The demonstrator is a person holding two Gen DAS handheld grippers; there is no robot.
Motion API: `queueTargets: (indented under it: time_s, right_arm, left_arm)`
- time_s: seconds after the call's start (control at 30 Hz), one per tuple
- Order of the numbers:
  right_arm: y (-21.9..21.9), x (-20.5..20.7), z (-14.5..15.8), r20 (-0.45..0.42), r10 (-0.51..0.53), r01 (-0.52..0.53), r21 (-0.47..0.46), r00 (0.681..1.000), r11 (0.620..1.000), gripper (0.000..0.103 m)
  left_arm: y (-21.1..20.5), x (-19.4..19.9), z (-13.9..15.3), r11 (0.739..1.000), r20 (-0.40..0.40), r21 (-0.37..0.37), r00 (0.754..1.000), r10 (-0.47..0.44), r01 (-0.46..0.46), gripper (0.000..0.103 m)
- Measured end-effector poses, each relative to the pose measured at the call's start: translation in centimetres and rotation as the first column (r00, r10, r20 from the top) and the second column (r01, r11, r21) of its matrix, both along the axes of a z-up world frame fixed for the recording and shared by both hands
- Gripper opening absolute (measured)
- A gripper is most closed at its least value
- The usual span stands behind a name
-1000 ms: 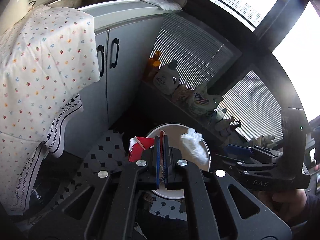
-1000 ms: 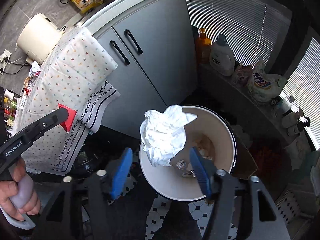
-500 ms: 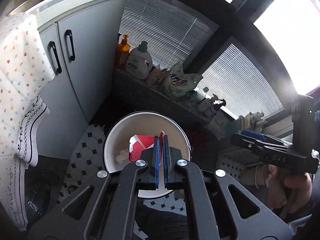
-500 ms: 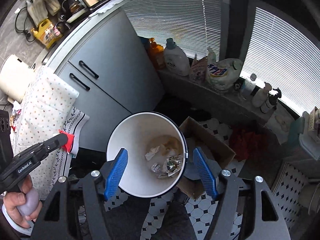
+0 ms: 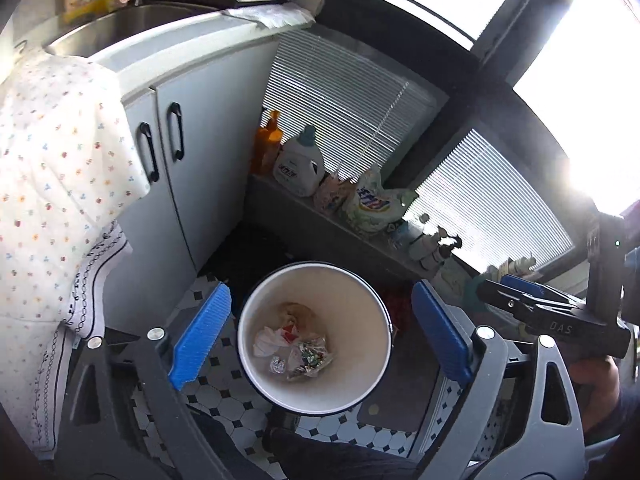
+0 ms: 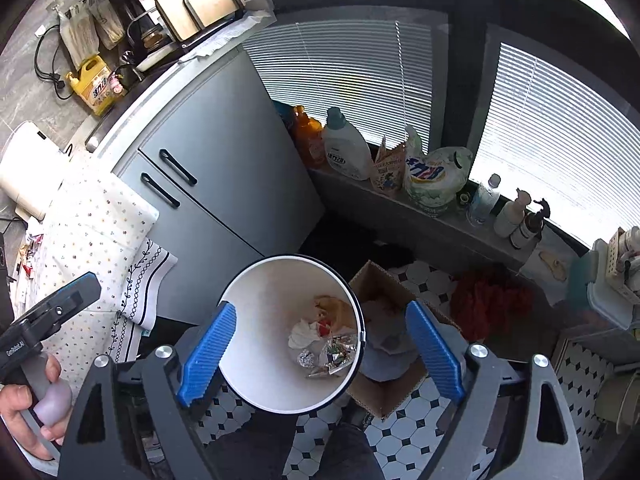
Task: Collect trash
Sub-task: 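Move both tools back toward the trash on the counter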
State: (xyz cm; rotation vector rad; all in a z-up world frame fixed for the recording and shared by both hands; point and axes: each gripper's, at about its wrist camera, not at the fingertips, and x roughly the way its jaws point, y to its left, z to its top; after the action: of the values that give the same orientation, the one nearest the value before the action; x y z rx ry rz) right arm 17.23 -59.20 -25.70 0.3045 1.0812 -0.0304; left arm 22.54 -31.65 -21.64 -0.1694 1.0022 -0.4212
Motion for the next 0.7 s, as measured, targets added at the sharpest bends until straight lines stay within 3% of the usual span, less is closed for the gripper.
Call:
queueTargets:
  time_s: [0.17, 0.4, 0.7]
  right_arm:
    - [3.5, 1.9, 2.2, 0.078, 0.078, -0.078, -0.004, 0.994, 0.997, 0.095]
    - [10.0, 4.5, 5.0, 0.152, 0.192, -0.194, -0.005, 0.969, 0.981, 0.095]
    - [19.7, 7.0, 8.6, 0.236, 0.316, -0.314, -0.045, 0.919, 0.948, 0.095]
  left_arm:
    - [4.9, -0.6, 2.6, 0.987, 0.064, -0.01, 0.985, 0.161, -0.161, 0.097]
    - [12.1, -2.3, 5.5, 0.945, 0.123, -0.034, 0.937, 0.328, -0.326, 0.097]
    - [21.0, -5.5, 9.0, 0.867, 0.223, -0.052, 0.841, 0.494, -0.495, 0.097]
